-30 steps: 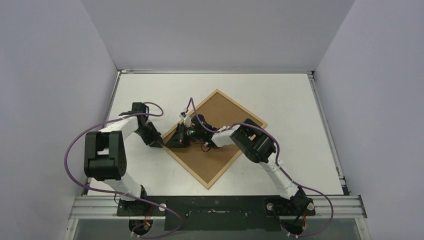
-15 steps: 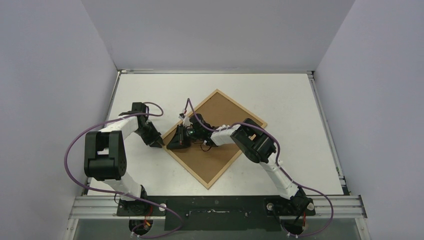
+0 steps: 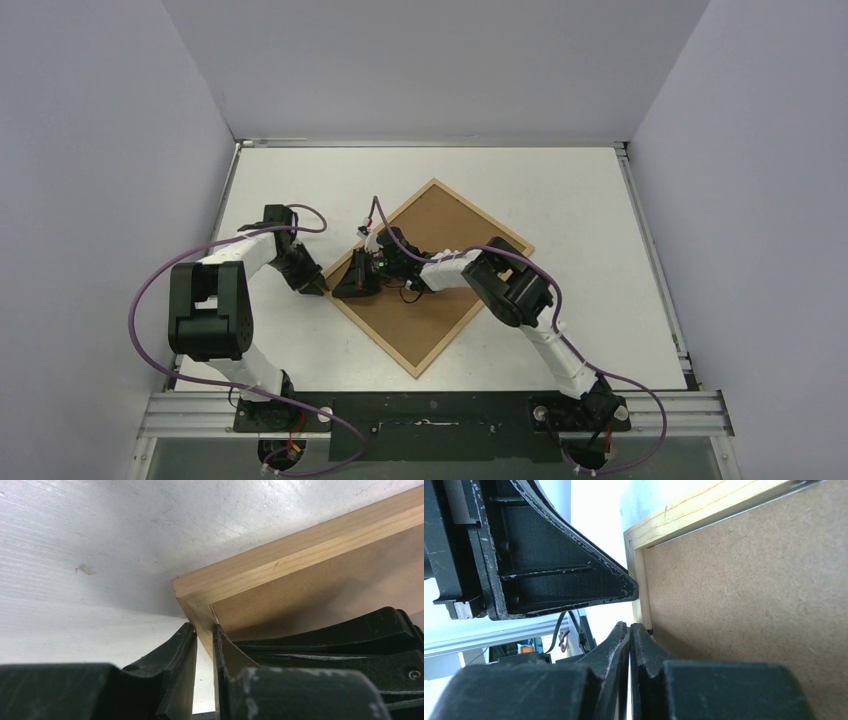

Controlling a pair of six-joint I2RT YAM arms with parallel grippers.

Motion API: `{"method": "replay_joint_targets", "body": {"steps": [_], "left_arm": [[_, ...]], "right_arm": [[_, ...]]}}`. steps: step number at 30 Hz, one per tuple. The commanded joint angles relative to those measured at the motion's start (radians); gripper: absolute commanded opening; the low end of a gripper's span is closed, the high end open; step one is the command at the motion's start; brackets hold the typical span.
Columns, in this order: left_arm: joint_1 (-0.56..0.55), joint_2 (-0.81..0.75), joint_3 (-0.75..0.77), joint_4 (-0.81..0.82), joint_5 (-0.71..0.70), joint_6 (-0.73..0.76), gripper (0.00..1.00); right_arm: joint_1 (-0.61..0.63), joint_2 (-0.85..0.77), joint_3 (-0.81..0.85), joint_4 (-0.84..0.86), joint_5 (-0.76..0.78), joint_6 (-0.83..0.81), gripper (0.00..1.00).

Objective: Put the photo into the frame
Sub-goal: Install the photo frame at the center of the board.

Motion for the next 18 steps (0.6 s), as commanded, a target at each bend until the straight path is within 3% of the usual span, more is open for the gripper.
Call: {"method": "replay_joint_targets", "body": {"steps": [1, 12, 18], "left_arm": [[-0.015, 0.074, -0.036, 0.039, -0.061, 0.008, 0.13], [-0.014, 0.087, -0.022, 0.024, -0.075, 0.011, 0.11], [-0.015, 0.09, -0.016, 0.022, -0.075, 0.011, 0.11]], "right_arm": [[-0.023, 0.014, -0.037, -0.173, 0.149, -0.087, 0.0], [-0.027, 0.007, -0.029, -0.243, 0.18, -0.14, 0.0], [-0.017, 0.004, -0.004, -0.397, 0.253, -0.23, 0.0]]}}
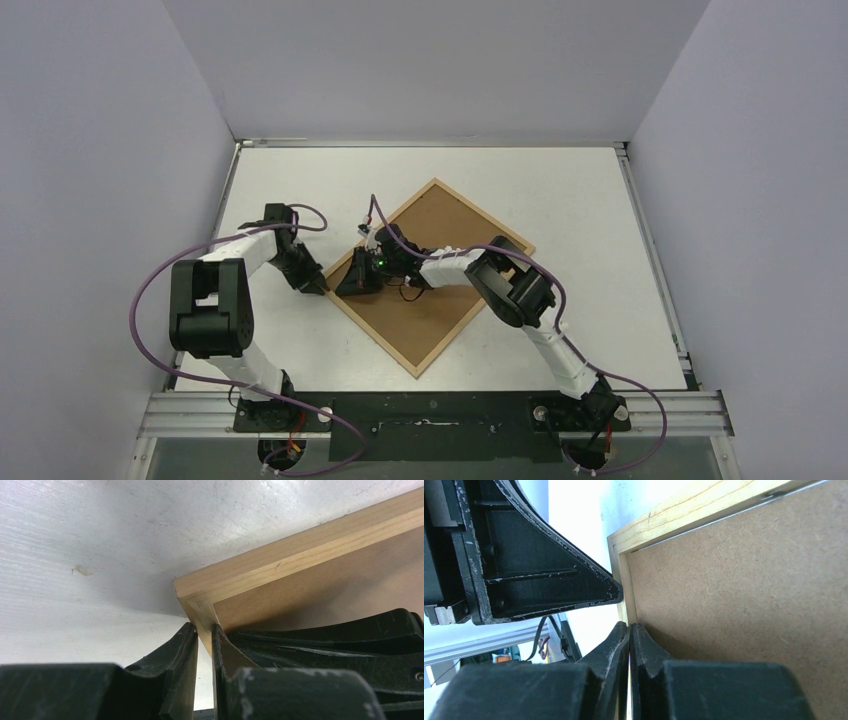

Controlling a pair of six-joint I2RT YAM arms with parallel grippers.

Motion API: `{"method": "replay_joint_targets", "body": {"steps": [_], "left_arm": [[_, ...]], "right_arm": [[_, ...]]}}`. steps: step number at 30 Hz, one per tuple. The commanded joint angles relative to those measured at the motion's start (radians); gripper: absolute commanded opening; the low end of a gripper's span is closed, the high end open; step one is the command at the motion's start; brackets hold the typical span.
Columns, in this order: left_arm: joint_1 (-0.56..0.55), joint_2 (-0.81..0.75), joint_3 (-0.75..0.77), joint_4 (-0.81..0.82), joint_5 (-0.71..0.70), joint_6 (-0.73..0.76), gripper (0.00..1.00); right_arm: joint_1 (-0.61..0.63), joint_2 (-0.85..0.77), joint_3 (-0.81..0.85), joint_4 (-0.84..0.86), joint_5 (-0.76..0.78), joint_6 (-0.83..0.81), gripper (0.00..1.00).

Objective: Put the photo into the frame
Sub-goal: Install the photo frame at the center of the board, then adjust the photo frame at the center of the board.

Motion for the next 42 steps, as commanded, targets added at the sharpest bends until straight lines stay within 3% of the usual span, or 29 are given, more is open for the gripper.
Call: {"method": "replay_joint_targets", "body": {"steps": [1, 6, 11, 16, 20, 25, 28, 35, 42], "left_arm": [[-0.015, 0.073, -0.033, 0.04, -0.08, 0.012, 0.11], [-0.015, 0.084, -0.022, 0.038, -0.08, 0.016, 0.11], [-0.015, 0.091, -0.009, 0.034, -0.08, 0.017, 0.11], [-0.015, 0.073, -0.005, 0.094, -0.037, 0.032, 0.14], [-0.014, 0.046, 0.004, 0.148, 0.04, 0.053, 0.34], [-0.015, 0.006, -0.001, 0.174, 0.069, 0.069, 0.6], [-0.015, -0.01, -0.031, 0.184, 0.069, 0.068, 0.67], [-0.014, 0.016, -0.043, 0.192, 0.1, 0.063, 0.68], [-0.015, 0.049, -0.01, 0.196, 0.159, 0.067, 0.68]], "right_arm": [[-0.011, 0.023, -0.025, -0.312, 0.217, -0.162, 0.0], [-0.018, 0.008, -0.056, -0.324, 0.248, -0.169, 0.0], [-0.099, -0.116, 0.004, -0.322, 0.257, -0.148, 0.02], [-0.224, -0.237, 0.118, -0.384, 0.237, -0.158, 0.25], [-0.333, -0.31, 0.123, -0.465, 0.26, -0.221, 0.47], [-0.473, -0.335, 0.126, -0.687, 0.458, -0.395, 0.68], [-0.547, -0.327, 0.12, -0.736, 0.533, -0.469, 0.79], [-0.675, -0.2, 0.207, -0.849, 0.488, -0.575, 0.87], [-0.714, -0.213, 0.125, -0.834, 0.438, -0.587, 0.89]]}}
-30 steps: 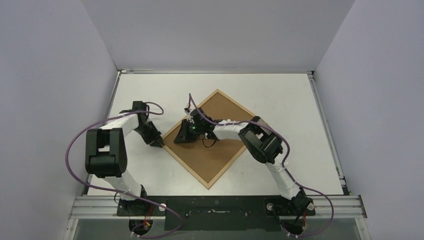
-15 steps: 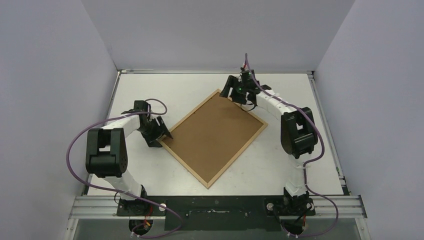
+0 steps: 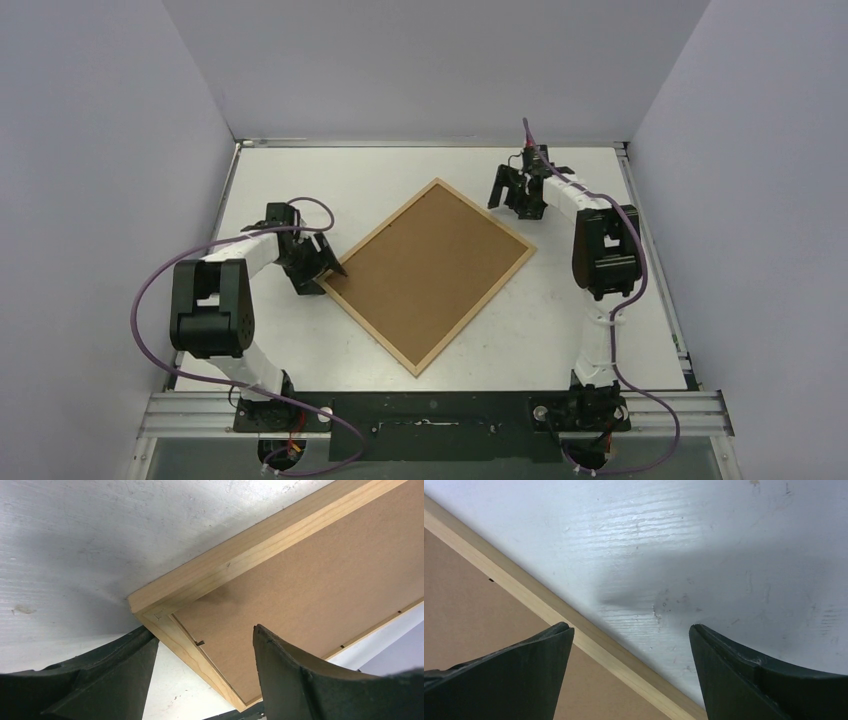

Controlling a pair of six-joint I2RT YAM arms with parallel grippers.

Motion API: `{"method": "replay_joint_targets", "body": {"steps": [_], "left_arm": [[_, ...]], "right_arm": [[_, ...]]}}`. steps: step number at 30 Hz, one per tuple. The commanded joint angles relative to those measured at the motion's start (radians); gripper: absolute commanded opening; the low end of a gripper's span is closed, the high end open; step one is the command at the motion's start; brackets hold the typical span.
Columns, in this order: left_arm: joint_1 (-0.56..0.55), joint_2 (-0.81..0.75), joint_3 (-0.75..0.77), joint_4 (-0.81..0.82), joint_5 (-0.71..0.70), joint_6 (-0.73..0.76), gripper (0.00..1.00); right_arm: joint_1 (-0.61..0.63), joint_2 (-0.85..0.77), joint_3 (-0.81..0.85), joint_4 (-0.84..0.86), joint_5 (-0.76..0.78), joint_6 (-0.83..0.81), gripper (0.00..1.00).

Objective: Put the photo into the frame
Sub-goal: Adjust the photo frame at the center of the board.

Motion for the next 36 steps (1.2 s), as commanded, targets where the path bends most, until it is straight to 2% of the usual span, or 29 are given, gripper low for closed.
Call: {"method": "replay_joint_targets", "body": {"steps": [1, 11, 17, 20, 24, 28, 33, 36], "left_arm": [[-0.003, 0.064, 0.029, 0.065, 0.057, 0.025, 0.68], [-0.014, 0.217, 0.227, 0.096, 0.128, 0.023, 0.66], [-0.021, 0.401, 0.47, 0.06, 0.11, 0.021, 0.65], [-0.028, 0.502, 0.59, 0.054, 0.154, 0.005, 0.64], [-0.054, 0.576, 0.669, 0.093, 0.179, -0.017, 0.63], [-0.065, 0.601, 0.729, 0.068, 0.155, -0.009, 0.63], [-0.046, 0.519, 0.74, -0.022, 0.007, 0.074, 0.65], [-0.025, 0.457, 0.725, -0.067, -0.038, 0.114, 0.67]], "right_arm": [[0.0, -0.033, -0.058, -0.028, -0.054, -0.024, 0.89], [0.001, -0.26, -0.352, -0.012, -0.188, 0.022, 0.88], [0.011, -0.4, -0.531, -0.013, -0.251, 0.038, 0.88], [0.038, -0.457, -0.616, 0.009, -0.269, 0.054, 0.88], [0.111, -0.515, -0.691, 0.068, -0.262, 0.105, 0.88], [0.131, -0.587, -0.723, 0.073, -0.176, 0.162, 0.87], [0.104, -0.713, -0.666, -0.036, 0.103, 0.152, 0.88], [0.101, -0.731, -0.606, -0.02, 0.133, 0.117, 0.88]]}}
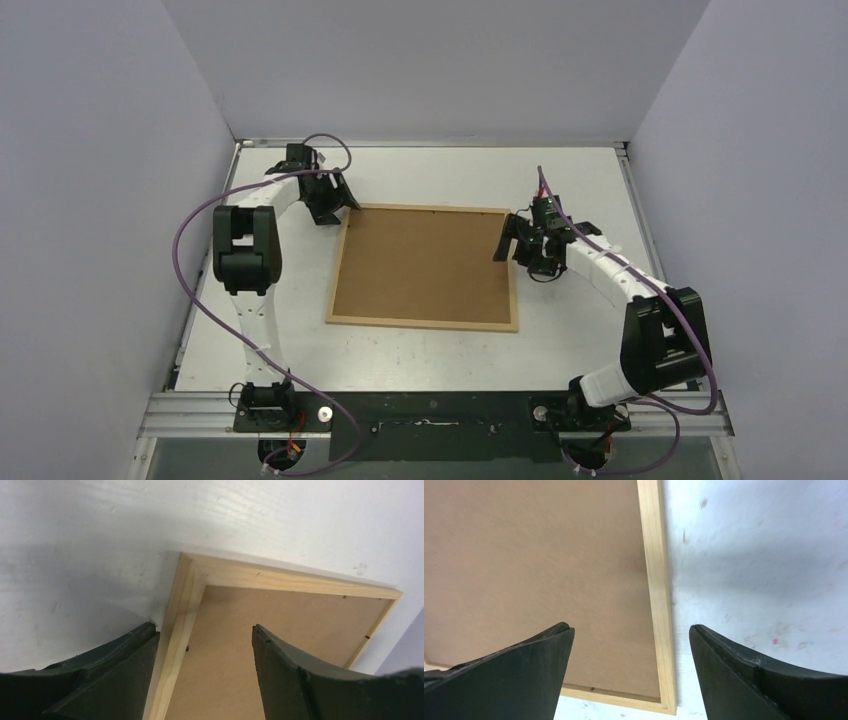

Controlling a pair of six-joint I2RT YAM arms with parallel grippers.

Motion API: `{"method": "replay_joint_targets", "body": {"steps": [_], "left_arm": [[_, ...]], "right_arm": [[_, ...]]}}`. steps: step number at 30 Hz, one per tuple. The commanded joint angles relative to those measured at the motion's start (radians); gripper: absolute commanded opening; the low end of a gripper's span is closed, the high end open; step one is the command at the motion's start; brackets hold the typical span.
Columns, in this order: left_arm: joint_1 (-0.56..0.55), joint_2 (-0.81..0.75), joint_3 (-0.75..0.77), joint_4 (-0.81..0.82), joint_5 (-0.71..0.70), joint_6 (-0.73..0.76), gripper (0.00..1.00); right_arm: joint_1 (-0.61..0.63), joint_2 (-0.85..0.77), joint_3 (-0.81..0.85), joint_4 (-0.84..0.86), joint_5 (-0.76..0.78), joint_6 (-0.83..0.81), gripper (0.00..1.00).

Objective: Put the photo into the frame
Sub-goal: Adjust the photo frame at the center of the board, then install the photo frame at the center of the board.

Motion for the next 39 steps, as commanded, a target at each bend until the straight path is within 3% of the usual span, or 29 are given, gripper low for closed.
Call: {"method": "replay_joint_targets", "body": {"steps": [1, 8, 15, 24, 30, 39], "left_arm": [[0.015, -0.103, -0.016, -0.136, -0.105, 0.087, 0.67], [0.028, -0.286, -0.191, -0.181, -0.136, 0.114, 0.67], [0.031, -0.398, -0.418, -0.148, -0.067, 0.086, 0.45], [0.03, -0.355, -0.501, -0.099, -0.033, 0.032, 0.23], [0.029, -0.346, -0.553, -0.046, 0.034, -0.008, 0.08], [-0.006, -0.405, -0.744, 0.09, 0.177, -0.141, 0.03]], "right_arm": [[-0.006, -0.059, 0.123, 0.034, 0.108, -0.018, 0.88], [0.142, 0.102, 0.242, 0.175, -0.092, 0.047, 0.76], [0.283, 0.271, 0.247, 0.569, -0.261, 0.364, 0.49], [0.457, 0.55, 0.424, 0.733, -0.272, 0.581, 0.28], [0.501, 0.613, 0.445, 0.782, -0.237, 0.648, 0.21], [0.504, 0.595, 0.373, 0.82, -0.205, 0.684, 0.19]]}}
